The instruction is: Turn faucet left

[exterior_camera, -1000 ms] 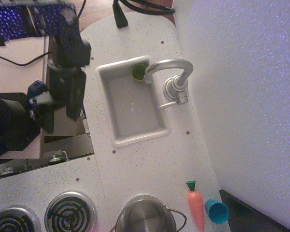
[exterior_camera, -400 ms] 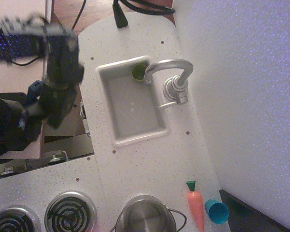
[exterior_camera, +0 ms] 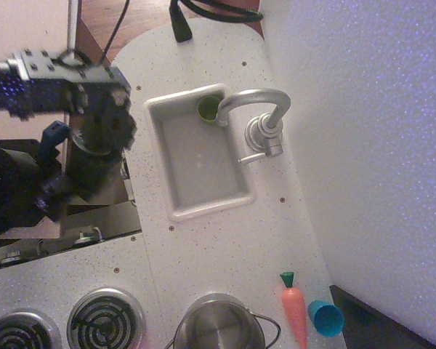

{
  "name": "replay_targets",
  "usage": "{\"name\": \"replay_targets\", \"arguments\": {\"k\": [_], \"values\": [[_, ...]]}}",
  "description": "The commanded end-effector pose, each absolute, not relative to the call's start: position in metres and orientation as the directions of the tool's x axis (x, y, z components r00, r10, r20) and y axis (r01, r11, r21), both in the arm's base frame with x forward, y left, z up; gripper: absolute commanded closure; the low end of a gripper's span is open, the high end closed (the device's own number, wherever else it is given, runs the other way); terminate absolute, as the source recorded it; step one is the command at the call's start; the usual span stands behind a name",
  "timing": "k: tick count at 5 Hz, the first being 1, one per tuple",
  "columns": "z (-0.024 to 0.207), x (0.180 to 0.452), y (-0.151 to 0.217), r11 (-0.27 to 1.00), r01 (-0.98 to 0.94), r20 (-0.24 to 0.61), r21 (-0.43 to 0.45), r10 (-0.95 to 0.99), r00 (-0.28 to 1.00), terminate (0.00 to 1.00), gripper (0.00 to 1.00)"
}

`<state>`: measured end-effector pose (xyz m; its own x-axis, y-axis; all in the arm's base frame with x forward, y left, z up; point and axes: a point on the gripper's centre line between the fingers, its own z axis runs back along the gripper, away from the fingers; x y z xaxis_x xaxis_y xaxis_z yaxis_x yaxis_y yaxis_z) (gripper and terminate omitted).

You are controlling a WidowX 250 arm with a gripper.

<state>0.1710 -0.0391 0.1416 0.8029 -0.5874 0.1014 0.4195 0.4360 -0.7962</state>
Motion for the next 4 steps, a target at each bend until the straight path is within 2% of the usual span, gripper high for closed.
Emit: {"name": "replay_targets", "arguments": {"k": [1,2,3,4], "values": [[0.177,0.205,-0.036,0.356,0.706,0.516,-0.612,-0.496,0.698,0.0,0.0],[0.176,0.239,-0.038,0.357,0.792,0.563,-0.494,-0.562,0.605,0.0,0.0],[0.159,0.267,-0.042,0.332,0.831,0.61,-0.446,-0.567,0.553,0.0,0.0],[0.143,0.301,-0.041,0.244,0.812,0.579,-0.529,-0.596,0.556,0.0,0.0]]}}
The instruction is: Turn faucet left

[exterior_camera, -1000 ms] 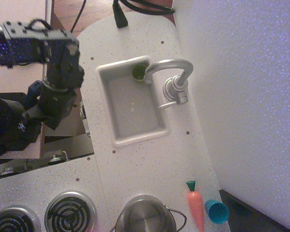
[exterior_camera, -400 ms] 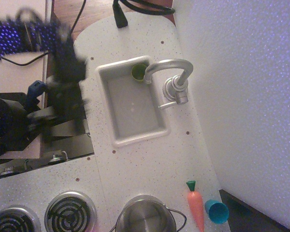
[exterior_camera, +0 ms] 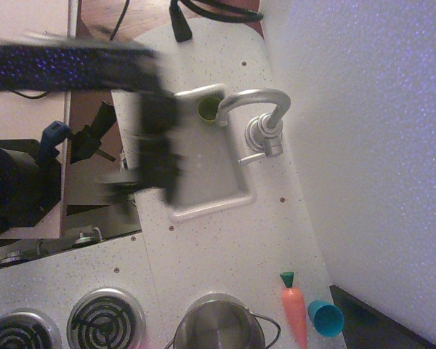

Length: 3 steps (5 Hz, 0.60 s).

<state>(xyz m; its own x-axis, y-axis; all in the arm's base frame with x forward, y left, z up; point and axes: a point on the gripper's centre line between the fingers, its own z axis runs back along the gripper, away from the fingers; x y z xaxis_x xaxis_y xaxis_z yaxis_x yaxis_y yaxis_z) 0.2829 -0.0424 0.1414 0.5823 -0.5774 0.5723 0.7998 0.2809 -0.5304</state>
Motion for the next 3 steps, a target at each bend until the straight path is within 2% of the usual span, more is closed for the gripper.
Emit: {"name": "replay_targets", "arguments": {"k": [1,3], "values": [[0.114,0.321,-0.038,0.194,0.675,0.432,-0.712,-0.637,0.639,0.0,0.0],[0.095,0.299,-0.045,0.19,0.652,0.397,-0.734,-0.659,0.639,0.0,0.0]]}}
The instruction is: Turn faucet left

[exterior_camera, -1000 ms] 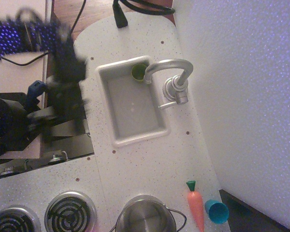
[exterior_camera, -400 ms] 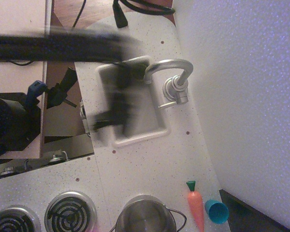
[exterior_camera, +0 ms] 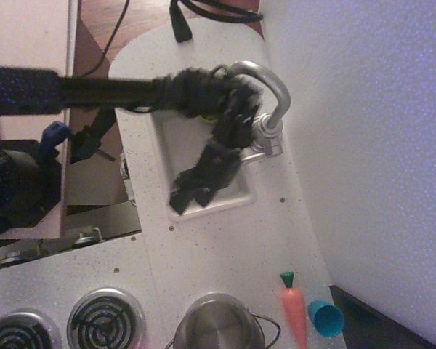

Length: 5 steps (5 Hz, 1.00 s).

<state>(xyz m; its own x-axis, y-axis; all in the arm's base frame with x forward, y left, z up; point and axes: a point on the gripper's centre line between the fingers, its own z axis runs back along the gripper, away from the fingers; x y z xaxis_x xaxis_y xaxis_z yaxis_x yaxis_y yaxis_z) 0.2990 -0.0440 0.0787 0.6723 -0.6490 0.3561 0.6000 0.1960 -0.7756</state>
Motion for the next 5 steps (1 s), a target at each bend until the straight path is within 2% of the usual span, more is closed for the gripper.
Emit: {"name": "replay_targets", "arguments": {"k": [1,2,5], "values": [[0.097,0.292,-0.053,0.178,0.661,0.398,-0.729,-0.675,0.622,0.0,0.0],[0.117,0.336,-0.036,0.255,0.722,0.447,-0.643,-0.641,0.624,0.0,0.0],[0.117,0.336,-0.036,0.255,0.722,0.447,-0.643,-0.641,0.624,0.0,0.0]]}}
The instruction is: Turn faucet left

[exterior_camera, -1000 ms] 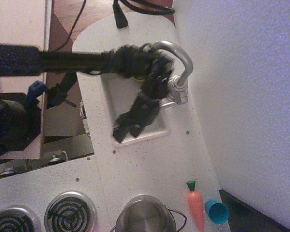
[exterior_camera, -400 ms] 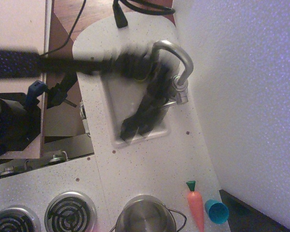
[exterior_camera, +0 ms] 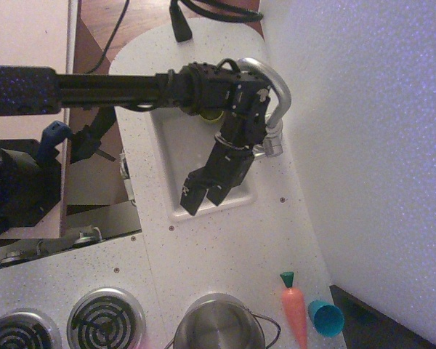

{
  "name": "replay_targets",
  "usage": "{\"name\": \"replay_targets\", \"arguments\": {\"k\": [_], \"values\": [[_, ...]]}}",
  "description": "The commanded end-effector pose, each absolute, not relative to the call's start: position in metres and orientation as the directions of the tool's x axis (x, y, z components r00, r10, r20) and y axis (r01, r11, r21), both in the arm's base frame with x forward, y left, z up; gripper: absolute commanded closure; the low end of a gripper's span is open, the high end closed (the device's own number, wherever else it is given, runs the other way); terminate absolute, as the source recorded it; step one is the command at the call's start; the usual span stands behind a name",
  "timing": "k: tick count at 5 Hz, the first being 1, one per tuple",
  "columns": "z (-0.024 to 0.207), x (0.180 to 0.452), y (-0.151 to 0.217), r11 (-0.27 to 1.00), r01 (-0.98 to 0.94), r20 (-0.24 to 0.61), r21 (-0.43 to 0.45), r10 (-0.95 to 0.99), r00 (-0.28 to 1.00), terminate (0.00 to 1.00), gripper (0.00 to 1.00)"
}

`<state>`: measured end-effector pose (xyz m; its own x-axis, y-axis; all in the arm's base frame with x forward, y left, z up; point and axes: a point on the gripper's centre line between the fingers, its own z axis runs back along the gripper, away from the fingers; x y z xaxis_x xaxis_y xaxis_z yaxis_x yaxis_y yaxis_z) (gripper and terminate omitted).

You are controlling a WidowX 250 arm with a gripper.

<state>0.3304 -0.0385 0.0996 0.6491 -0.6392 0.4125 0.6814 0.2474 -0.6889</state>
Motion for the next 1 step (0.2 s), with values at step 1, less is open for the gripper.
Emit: {"name": "replay_targets", "arguments": {"k": [1], "values": [[0.1174,0.3361,-0.0357,0.255,0.722,0.447,-0.643,-0.641,0.624,1.0,0.0]]}}
